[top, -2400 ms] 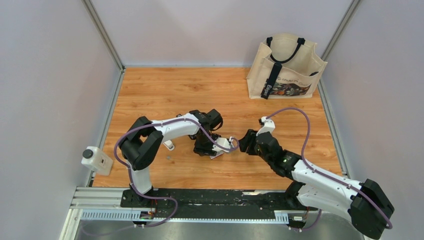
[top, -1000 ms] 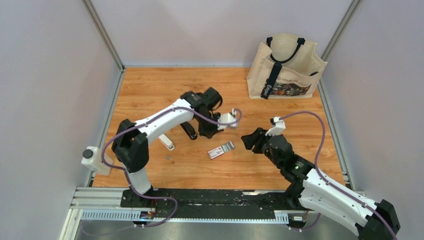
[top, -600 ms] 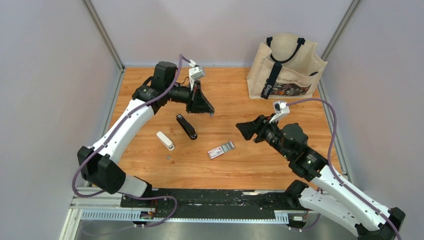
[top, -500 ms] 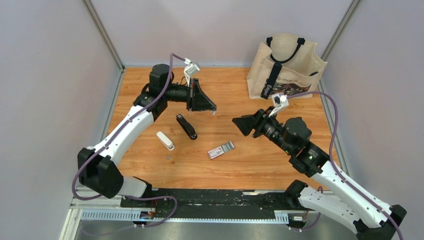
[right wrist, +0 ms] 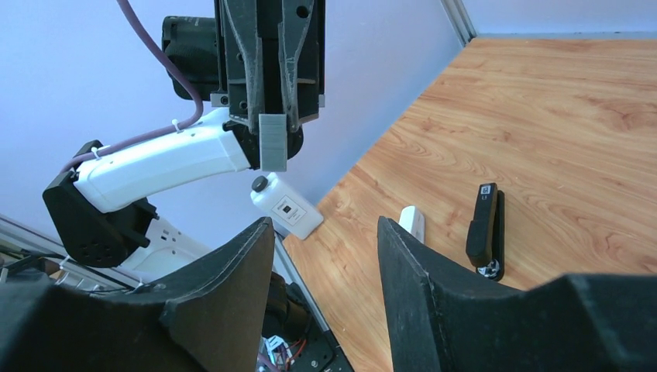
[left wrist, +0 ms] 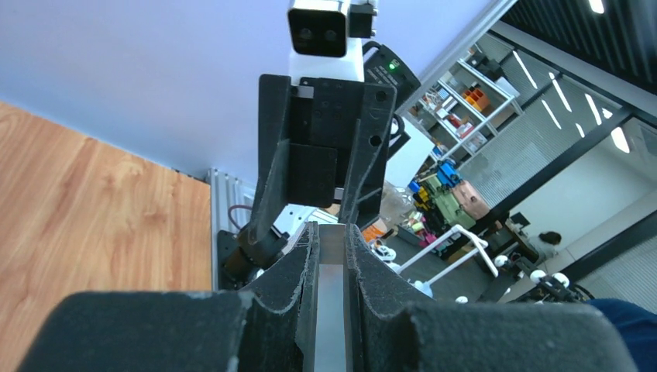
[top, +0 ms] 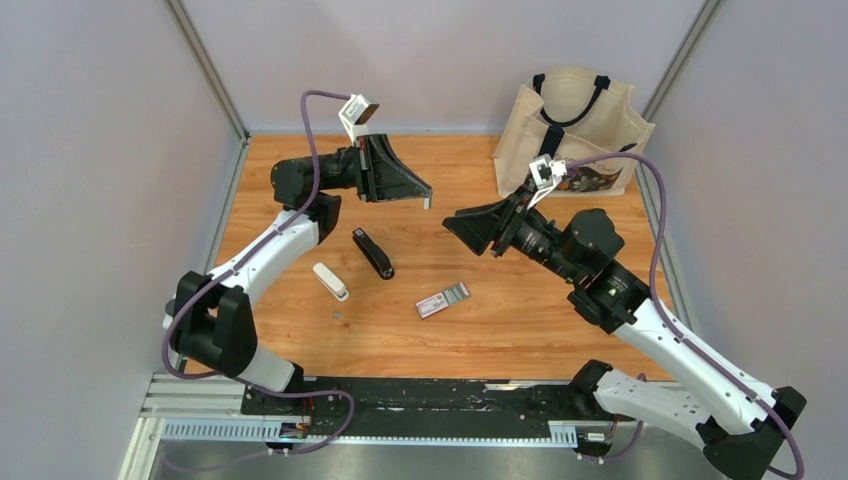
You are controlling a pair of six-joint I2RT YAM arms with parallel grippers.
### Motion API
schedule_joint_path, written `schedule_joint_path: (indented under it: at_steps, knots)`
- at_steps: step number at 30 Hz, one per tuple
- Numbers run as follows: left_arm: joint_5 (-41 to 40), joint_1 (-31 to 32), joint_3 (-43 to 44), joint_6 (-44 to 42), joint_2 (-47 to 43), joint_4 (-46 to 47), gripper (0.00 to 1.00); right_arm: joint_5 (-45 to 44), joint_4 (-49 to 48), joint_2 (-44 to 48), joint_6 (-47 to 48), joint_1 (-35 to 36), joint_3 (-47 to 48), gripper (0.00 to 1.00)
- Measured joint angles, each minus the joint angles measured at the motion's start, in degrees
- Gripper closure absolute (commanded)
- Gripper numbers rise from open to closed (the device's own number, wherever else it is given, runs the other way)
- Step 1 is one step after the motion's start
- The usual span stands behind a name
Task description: Unload the staples from the stapler
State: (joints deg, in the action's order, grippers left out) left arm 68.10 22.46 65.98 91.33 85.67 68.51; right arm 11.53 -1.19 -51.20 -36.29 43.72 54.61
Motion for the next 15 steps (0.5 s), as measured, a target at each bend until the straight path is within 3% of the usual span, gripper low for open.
schedule_joint_path:
  at_steps: [4,15]
  knots:
    - [0.0,0.0,-1.88,1.86,-1.38,2.23,0.86,0.35,-0.17,-0.83,-0.33,0.0,1.36,0.46]
    - [-0.02,0.0,-5.29,-2.97,-3.32,-3.91,0.86,2.45,-2.47,-7.65,-0.33,0.02,5.09,0.49]
